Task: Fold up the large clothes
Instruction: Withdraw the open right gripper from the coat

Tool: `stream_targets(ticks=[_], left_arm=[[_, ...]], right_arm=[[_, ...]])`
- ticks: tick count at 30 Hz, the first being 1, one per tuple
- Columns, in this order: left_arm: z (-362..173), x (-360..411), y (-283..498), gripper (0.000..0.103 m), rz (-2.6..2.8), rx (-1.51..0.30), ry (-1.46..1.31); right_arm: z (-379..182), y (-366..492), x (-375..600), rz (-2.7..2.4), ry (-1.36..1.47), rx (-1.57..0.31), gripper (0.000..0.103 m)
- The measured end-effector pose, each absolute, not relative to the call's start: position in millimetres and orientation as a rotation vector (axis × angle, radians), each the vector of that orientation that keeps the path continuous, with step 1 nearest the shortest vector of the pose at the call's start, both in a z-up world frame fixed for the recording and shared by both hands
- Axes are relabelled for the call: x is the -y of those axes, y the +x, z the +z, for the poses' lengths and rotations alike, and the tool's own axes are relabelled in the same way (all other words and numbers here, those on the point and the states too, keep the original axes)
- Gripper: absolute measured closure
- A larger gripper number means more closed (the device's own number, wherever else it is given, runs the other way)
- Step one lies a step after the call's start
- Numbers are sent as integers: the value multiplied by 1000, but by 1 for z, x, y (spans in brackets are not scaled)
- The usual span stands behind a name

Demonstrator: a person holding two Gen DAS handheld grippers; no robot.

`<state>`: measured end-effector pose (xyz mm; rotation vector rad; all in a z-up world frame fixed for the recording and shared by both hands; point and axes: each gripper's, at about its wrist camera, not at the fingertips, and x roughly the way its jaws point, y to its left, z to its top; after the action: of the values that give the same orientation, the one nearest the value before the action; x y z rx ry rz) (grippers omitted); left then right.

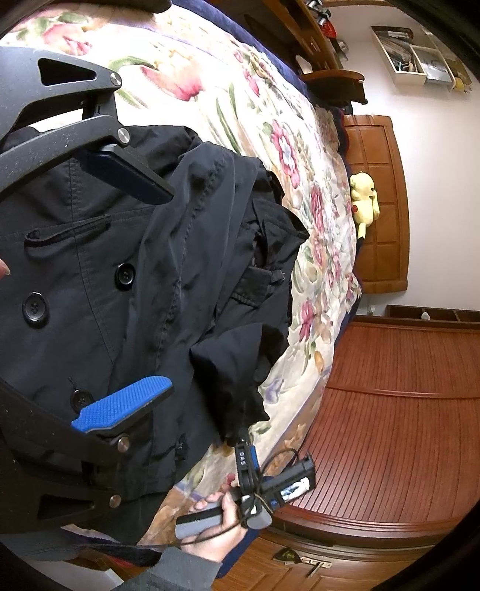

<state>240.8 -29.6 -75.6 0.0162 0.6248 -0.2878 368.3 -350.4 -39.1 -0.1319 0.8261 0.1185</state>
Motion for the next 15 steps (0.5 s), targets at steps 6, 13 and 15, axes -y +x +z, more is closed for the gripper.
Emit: stream_targets(ticks=[6,13,15], left_arm=[[-77,32,242,8,-286,-632,22],[-77,33,244,8,-286,-633,24],[-77,33,243,8,-287,-632,24]], right_arm=[[-71,393,363,75,-75,-883,38],[-86,400,375,85,27,-882,31],[-87,401,377,90,29,-883,31]])
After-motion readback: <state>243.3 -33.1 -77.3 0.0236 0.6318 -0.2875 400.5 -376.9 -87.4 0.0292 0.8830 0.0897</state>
